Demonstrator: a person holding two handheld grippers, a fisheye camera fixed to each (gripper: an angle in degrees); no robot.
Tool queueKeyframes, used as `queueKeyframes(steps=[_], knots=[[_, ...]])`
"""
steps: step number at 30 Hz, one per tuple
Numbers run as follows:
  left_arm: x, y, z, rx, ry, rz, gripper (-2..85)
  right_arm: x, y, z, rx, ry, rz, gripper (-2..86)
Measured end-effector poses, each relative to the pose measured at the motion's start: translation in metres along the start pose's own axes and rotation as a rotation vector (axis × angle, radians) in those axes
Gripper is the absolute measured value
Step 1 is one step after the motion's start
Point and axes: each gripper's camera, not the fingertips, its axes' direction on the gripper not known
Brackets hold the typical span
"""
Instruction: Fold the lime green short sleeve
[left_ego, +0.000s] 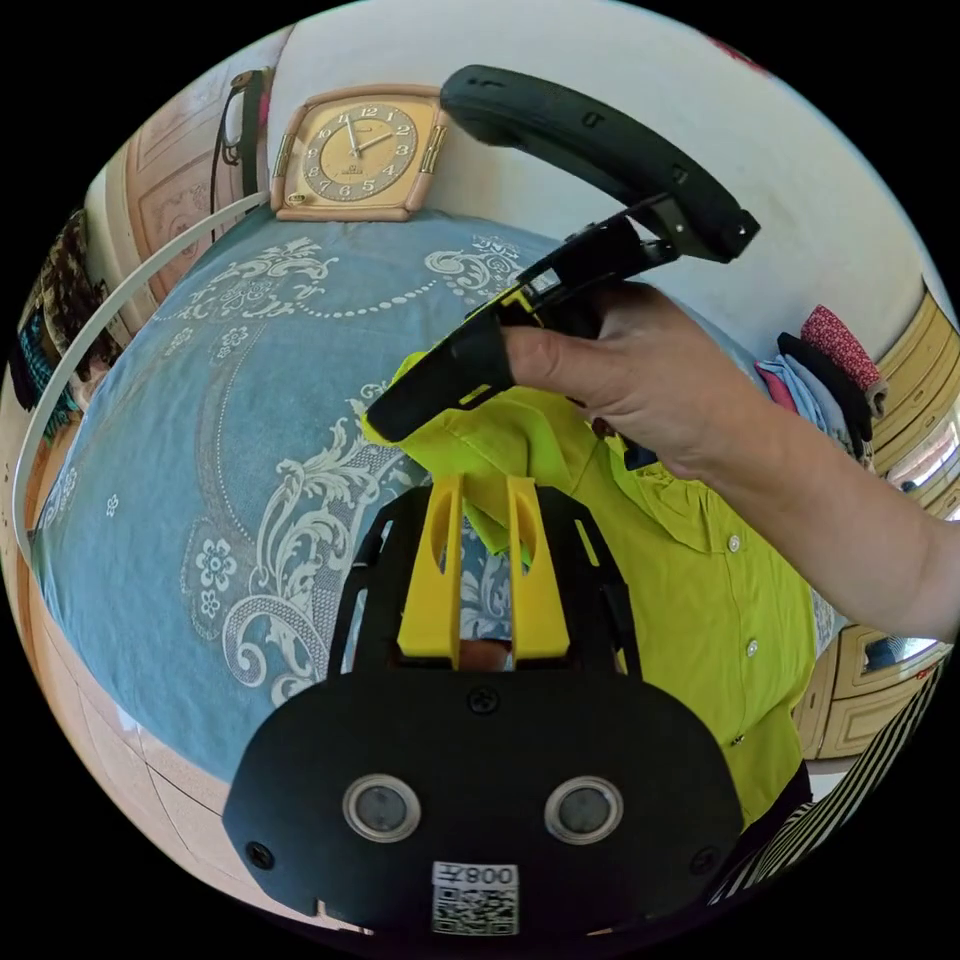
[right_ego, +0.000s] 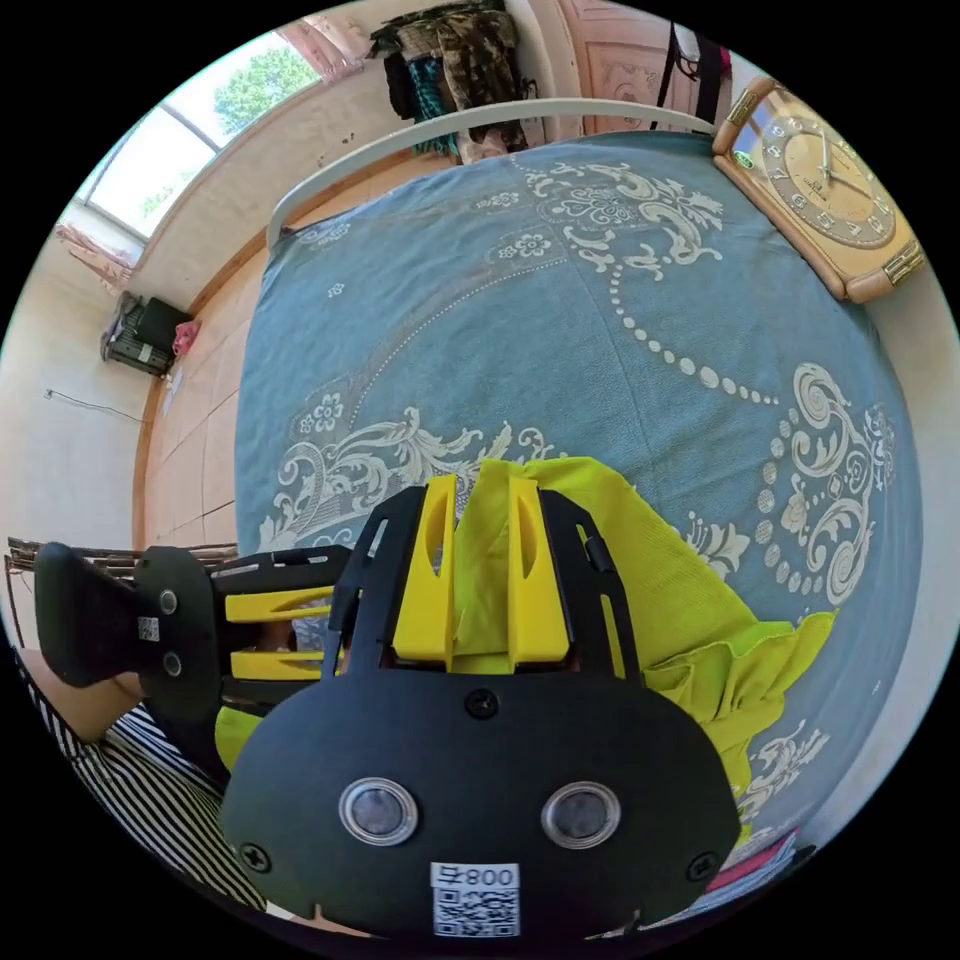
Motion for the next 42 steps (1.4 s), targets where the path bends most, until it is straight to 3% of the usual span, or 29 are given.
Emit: queueKeyframes(steps=[5, 9, 14, 19, 23, 29, 35, 42], knots=[[-0.01, 0.011, 0.001, 0.003, -0.008, -0.011, 5.9, 0.003, -0.009, 0.003, 0.044, 0.089, 0.006, 1.7], [-0.016, 0.018, -0.004, 0.032, -0.012, -0.023, 2.6, 0.018, -0.007, -0.003, 0.072, 0.021, 0.026, 0.7], [-0.016, 0.03, -0.032, 0.189, 0.04, 0.001, 1.0, 0.081, 0.041, -0.058, 0.351, -0.394, 0.097, 0.4], [0.009, 0.034, -0.044, 0.286, 0.171, 0.149, 2.3, 0.153, 0.116, -0.078, 0.475, -0.596, 0.251, 0.4], [0.022, 0.039, -0.029, 0.218, 0.153, 0.214, 7.0, 0.194, 0.165, -0.053, 0.387, -0.572, 0.393, 0.4], [-0.019, 0.021, 0.006, 0.091, 0.139, 0.107, 13.0, 0.218, 0.186, -0.026, 0.365, -0.633, 0.436, 0.3], [-0.057, -0.007, 0.051, -0.089, 0.342, 0.031, 6.9, 0.225, 0.187, -0.019, 0.376, -0.646, 0.414, 0.3], [-0.04, 0.018, 0.004, 0.22, 0.299, 0.138, 4.1, 0.23, 0.203, -0.027, 0.407, -0.636, 0.358, 0.4]])
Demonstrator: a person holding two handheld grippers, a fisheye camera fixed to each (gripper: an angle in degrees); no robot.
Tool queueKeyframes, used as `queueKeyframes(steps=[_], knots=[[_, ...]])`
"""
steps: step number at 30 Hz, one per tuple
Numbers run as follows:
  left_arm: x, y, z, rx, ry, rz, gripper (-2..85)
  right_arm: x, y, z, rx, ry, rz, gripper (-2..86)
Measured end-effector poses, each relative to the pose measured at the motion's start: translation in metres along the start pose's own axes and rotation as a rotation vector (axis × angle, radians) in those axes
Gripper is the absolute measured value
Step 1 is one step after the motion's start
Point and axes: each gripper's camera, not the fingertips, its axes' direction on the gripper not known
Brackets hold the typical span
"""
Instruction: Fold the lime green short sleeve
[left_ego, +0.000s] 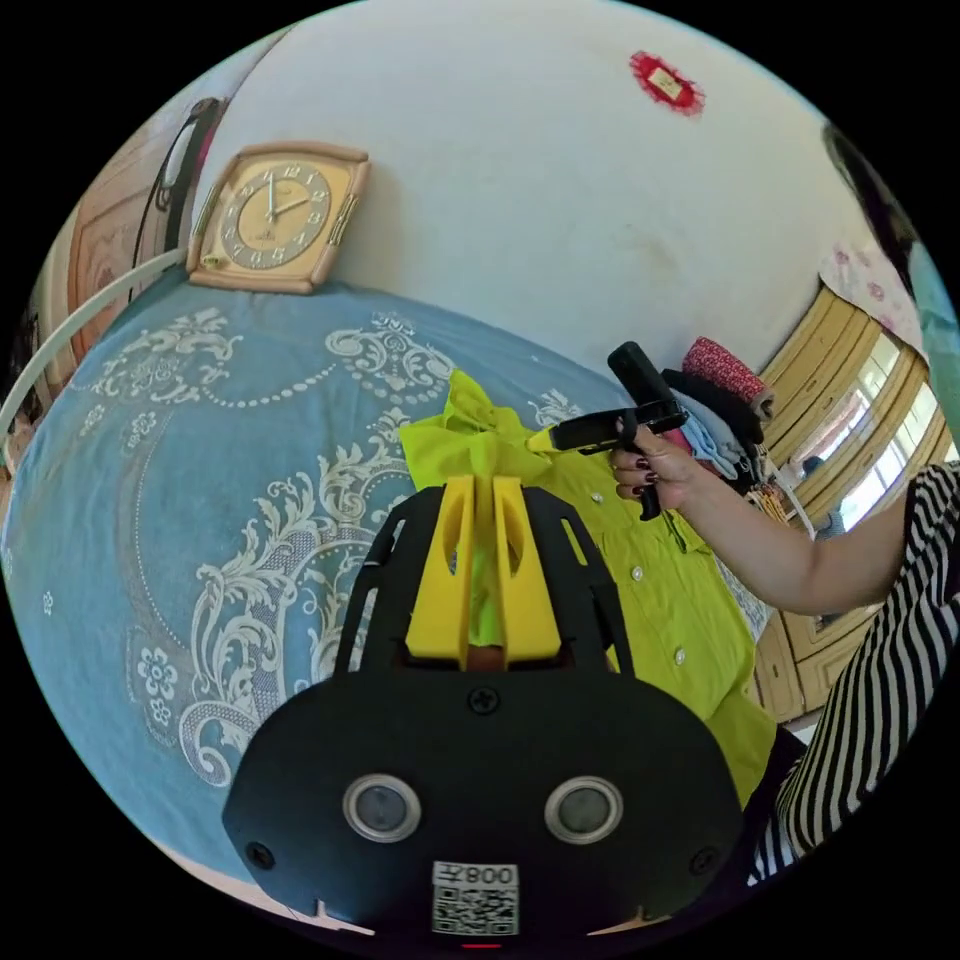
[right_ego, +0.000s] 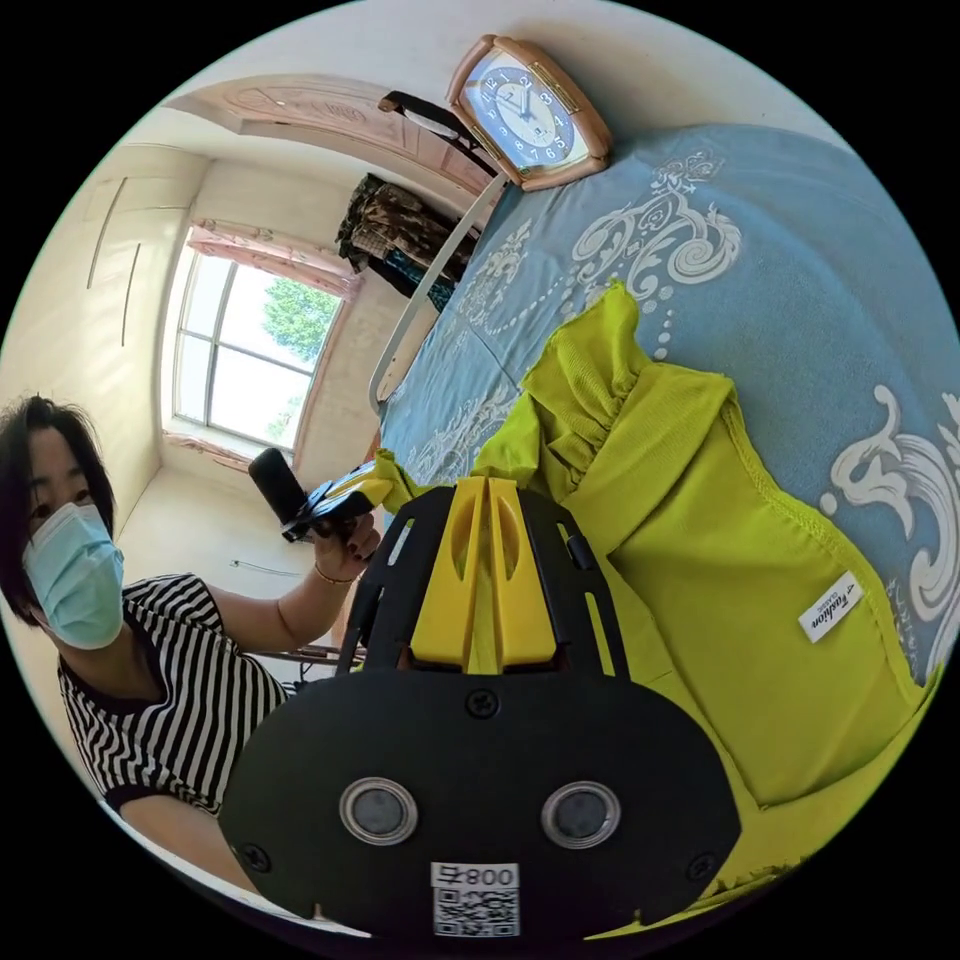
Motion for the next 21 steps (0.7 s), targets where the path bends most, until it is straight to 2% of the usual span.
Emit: queueKeyframes(steps=[3, 5, 10, 16, 21], knots=[[0.021, 0.015, 0.008, -0.035, 0.019, 0.128, 4.6, 0.016, 0.014, -0.006, -0.013, 0.006, 0.043, 0.5], [0.033, 0.025, 0.032, -0.182, 0.018, 0.208, 5.6, 0.027, 0.026, -0.01, -0.027, 0.031, 0.081, 0.8], [0.036, 0.034, 0.059, -0.331, 0.051, 0.247, 8.2, 0.041, 0.047, -0.018, -0.061, 0.147, 0.146, 2.0], [0.03, 0.034, 0.064, -0.308, 0.077, 0.235, 8.7, 0.012, 0.052, -0.021, 0.001, 0.285, 0.022, 5.0], [0.019, 0.032, 0.076, -0.285, 0.04, 0.197, 8.3, -0.002, 0.056, 0.0, -0.017, 0.288, -0.086, 2.5]])
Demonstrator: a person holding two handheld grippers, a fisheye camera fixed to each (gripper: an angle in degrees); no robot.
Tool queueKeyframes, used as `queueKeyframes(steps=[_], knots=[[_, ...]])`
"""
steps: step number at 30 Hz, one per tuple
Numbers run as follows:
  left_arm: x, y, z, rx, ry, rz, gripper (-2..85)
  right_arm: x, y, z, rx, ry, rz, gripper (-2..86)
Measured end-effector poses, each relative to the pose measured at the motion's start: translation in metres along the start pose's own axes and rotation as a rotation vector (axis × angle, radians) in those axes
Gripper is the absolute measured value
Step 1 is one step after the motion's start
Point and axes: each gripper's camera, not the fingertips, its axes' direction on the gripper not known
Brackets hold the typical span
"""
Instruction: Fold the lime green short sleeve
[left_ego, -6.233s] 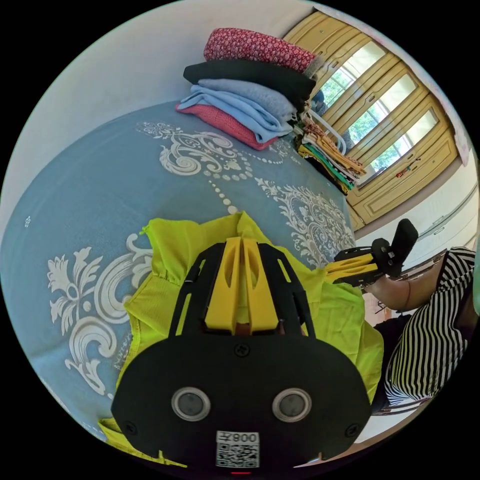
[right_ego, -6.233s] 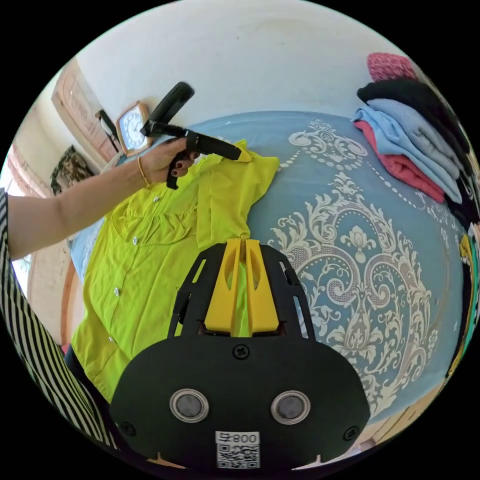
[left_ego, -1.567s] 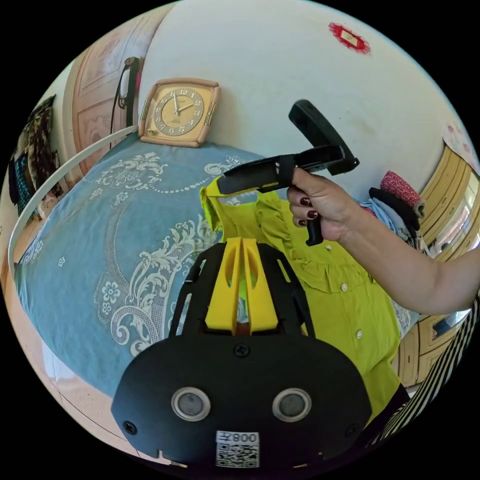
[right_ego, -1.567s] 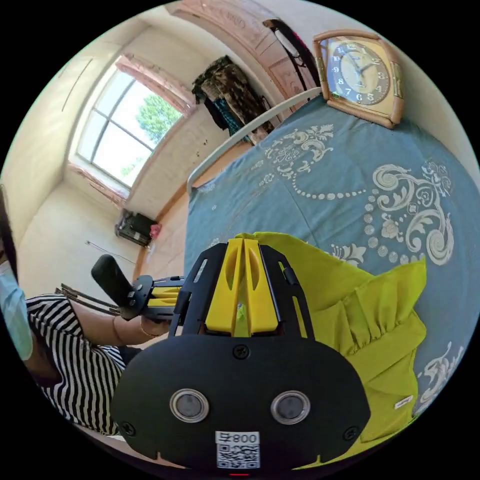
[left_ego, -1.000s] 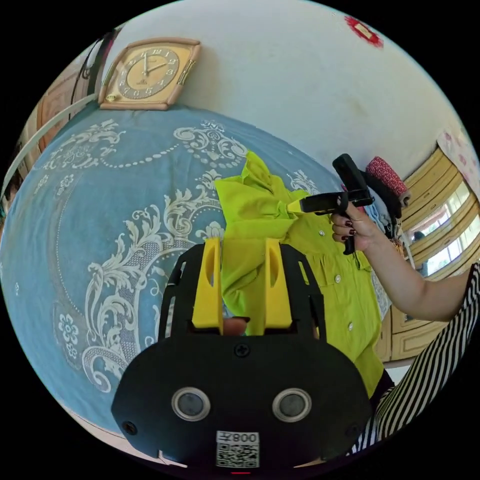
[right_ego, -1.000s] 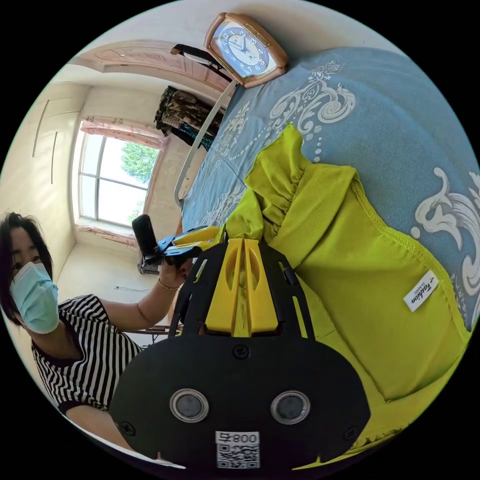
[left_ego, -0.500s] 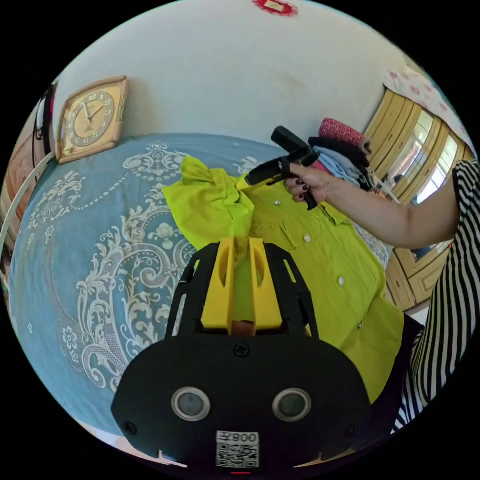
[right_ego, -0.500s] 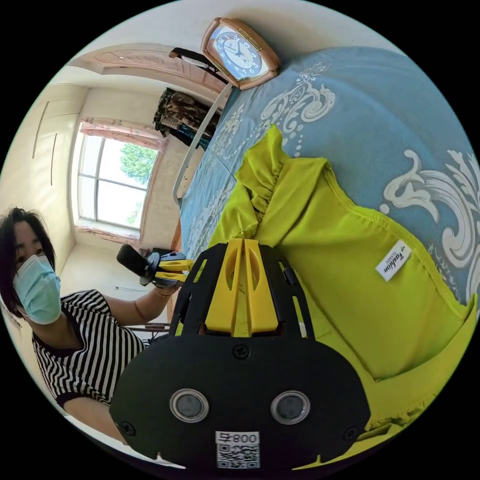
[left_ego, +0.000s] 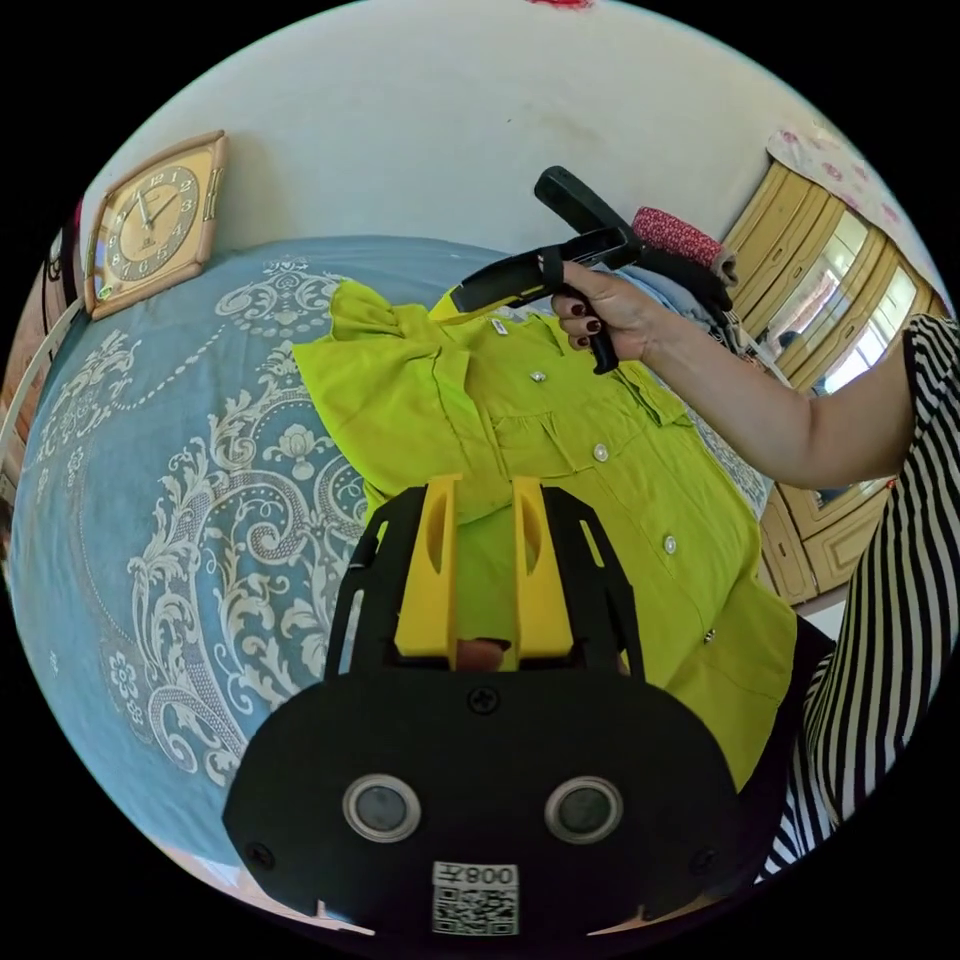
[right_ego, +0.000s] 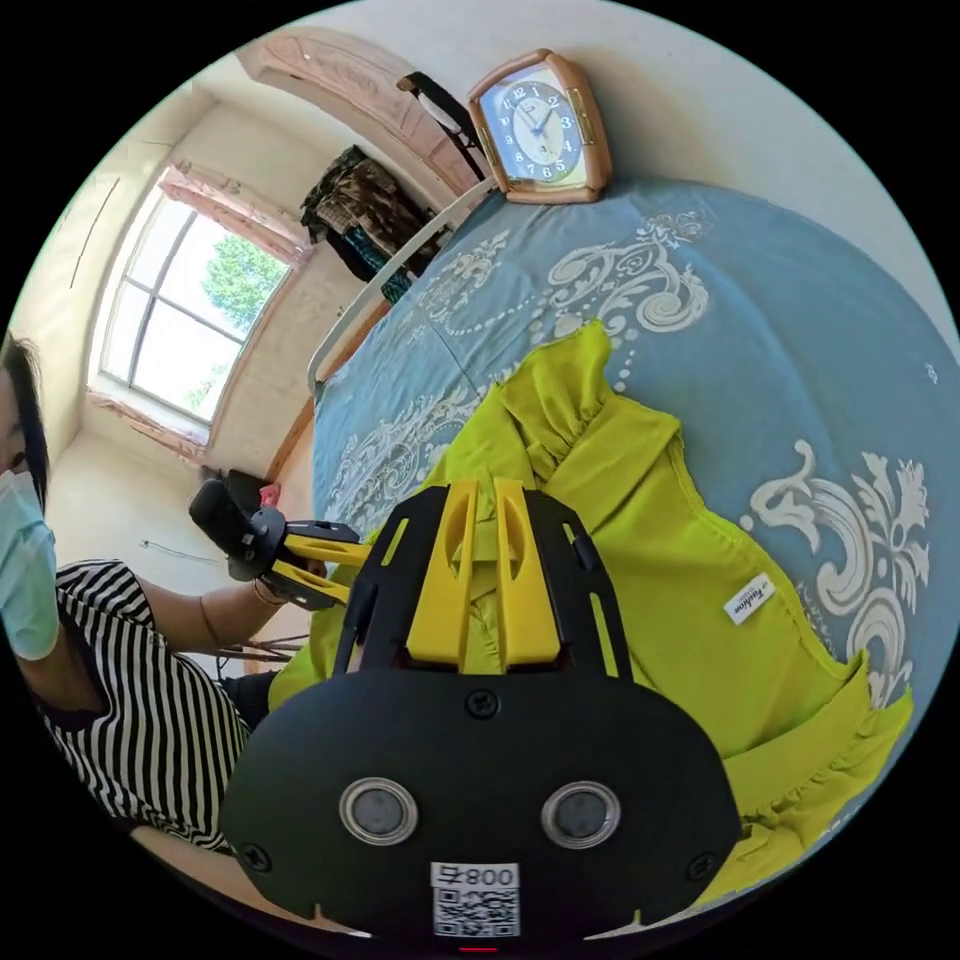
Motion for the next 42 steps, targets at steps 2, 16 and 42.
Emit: queueKeyframes(steps=[2, 16, 42], knots=[[-0.01, 0.001, 0.02, -0.092, -0.006, -0.039, 7.9, 0.005, 0.005, 0.022, -0.09, 0.047, -0.006, 1.1], [-0.053, -0.002, 0.047, -0.094, 0.038, -0.106, 7.1, 0.035, 0.083, 0.02, -0.078, 0.122, 0.043, 0.2], [-0.169, 0.155, 0.019, -0.166, 0.389, -0.661, 15.2, 0.075, 0.647, -0.149, 0.32, -0.069, 0.844, 8.3]])
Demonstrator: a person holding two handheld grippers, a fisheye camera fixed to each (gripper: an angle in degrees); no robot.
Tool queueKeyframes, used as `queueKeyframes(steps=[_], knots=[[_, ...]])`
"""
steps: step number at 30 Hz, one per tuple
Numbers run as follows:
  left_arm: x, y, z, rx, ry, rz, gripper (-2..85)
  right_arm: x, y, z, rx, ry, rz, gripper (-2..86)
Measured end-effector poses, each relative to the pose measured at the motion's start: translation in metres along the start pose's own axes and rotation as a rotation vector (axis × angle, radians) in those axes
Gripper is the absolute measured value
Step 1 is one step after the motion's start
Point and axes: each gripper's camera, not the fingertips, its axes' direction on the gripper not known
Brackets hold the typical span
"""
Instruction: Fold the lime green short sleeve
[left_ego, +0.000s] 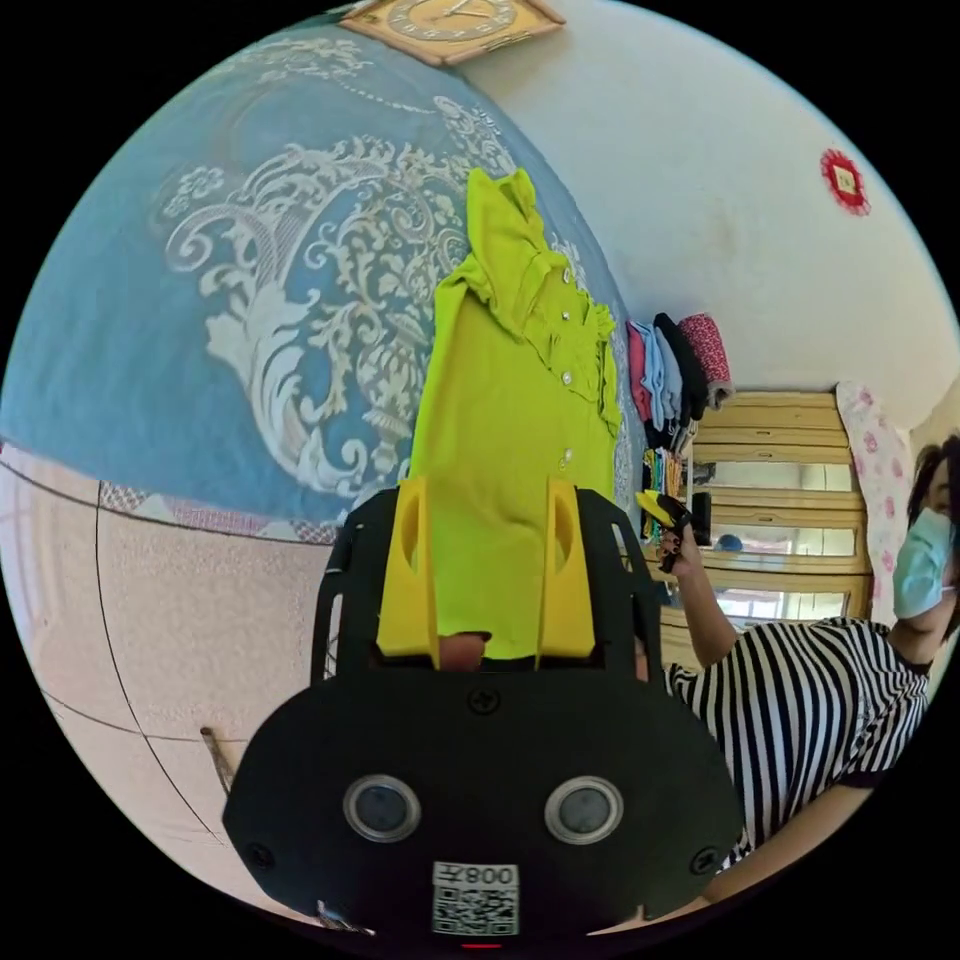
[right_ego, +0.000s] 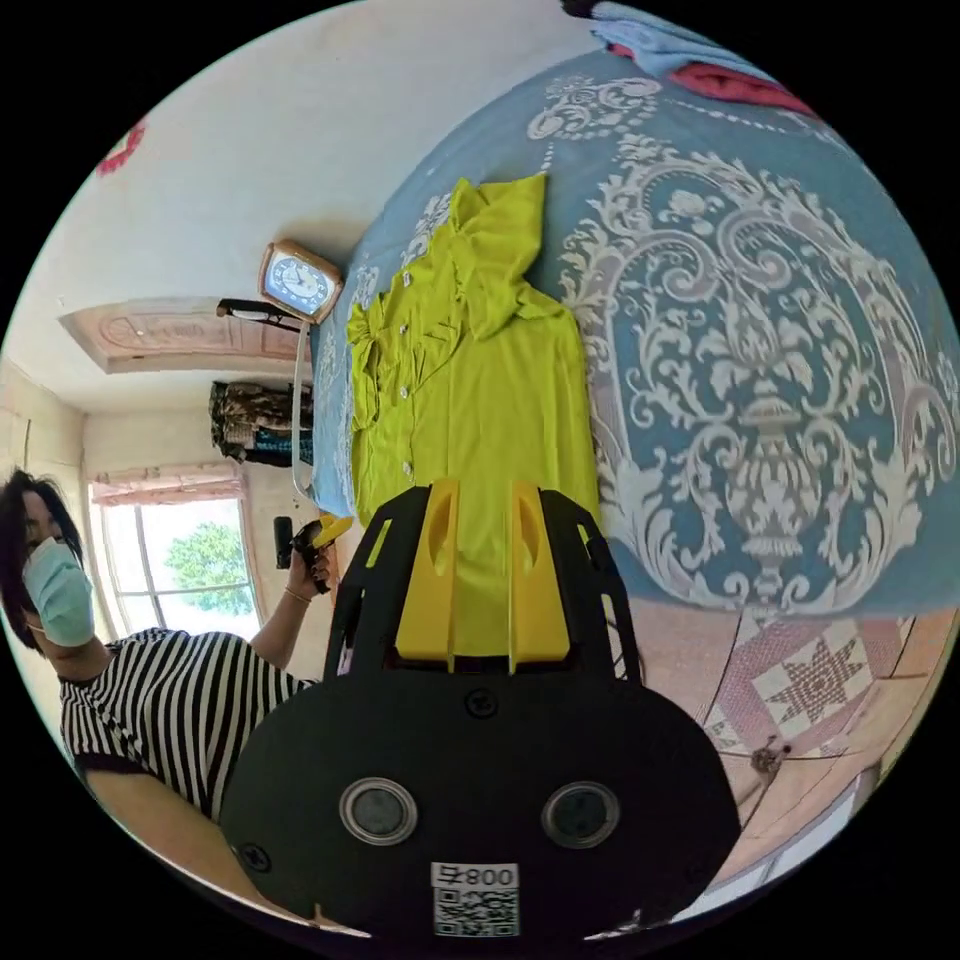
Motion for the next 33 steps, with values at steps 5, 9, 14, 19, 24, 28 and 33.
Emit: queueKeyframes(steps=[5, 9, 14, 19, 24, 28, 33], knots=[[-0.051, 0.035, 0.004, -0.036, 0.071, -0.153, 16.0, 0.089, 0.078, -0.021, 0.066, -0.147, 0.153, 9.8], [-0.086, 0.051, 0.015, -0.038, 0.148, -0.239, 16.3, 0.14, 0.114, -0.013, 0.04, -0.179, 0.213, 10.7], [-0.122, 0.066, 0.028, 0.019, 0.26, -0.313, 16.4, 0.203, 0.144, 0.007, -0.005, -0.267, 0.225, 11.2], [-0.135, 0.068, 0.038, 0.042, 0.314, -0.306, 16.5, 0.254, 0.16, 0.013, 0.03, -0.363, 0.251, 11.3], [-0.145, 0.066, 0.045, 0.047, 0.342, -0.281, 16.7, 0.294, 0.168, 0.002, 0.094, -0.391, 0.246, 11.5], [-0.158, 0.068, 0.047, 0.038, 0.335, -0.283, 16.8, 0.324, 0.171, -0.003, 0.09, -0.414, 0.227, 11.8], [-0.171, 0.073, 0.047, 0.048, 0.357, -0.295, 15.2, 0.352, 0.176, -0.003, 0.122, -0.529, 0.211, 11.0]])
